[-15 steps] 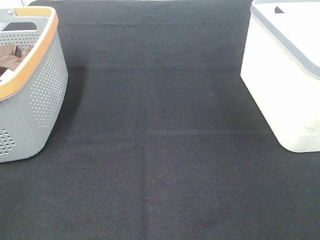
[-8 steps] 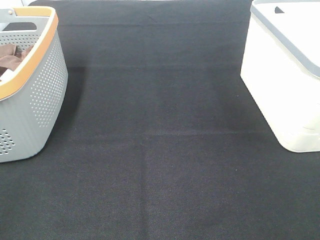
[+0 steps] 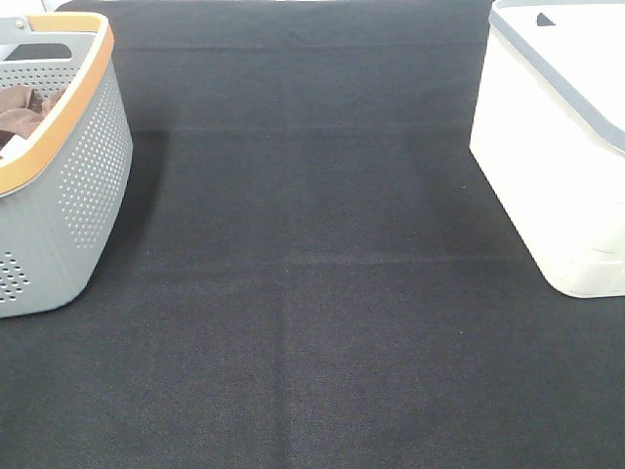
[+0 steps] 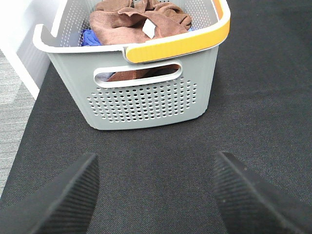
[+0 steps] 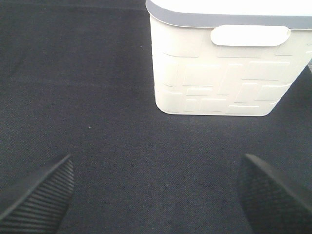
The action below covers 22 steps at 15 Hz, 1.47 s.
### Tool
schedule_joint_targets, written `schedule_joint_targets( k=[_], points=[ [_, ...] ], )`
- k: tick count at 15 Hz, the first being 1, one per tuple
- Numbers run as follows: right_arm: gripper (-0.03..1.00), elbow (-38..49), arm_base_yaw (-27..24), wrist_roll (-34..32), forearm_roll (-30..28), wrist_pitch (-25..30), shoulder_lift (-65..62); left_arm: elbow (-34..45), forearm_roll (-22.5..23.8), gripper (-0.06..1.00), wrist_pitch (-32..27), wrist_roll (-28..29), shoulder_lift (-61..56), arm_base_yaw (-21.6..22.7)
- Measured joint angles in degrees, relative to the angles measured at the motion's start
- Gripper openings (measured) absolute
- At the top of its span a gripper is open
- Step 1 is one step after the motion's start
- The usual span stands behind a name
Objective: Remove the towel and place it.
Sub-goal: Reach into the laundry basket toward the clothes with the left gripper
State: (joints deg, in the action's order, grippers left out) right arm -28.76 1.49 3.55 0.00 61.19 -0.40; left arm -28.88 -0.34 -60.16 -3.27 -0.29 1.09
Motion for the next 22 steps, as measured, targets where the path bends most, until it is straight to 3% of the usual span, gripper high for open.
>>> schedule_joint_targets(
  k=[22],
  points=[
    [0.85,0.0,0.0,0.0,0.0,0.0,0.0,0.0,0.3,0.64,0.2,0.0,0.0,0.0]
  ],
)
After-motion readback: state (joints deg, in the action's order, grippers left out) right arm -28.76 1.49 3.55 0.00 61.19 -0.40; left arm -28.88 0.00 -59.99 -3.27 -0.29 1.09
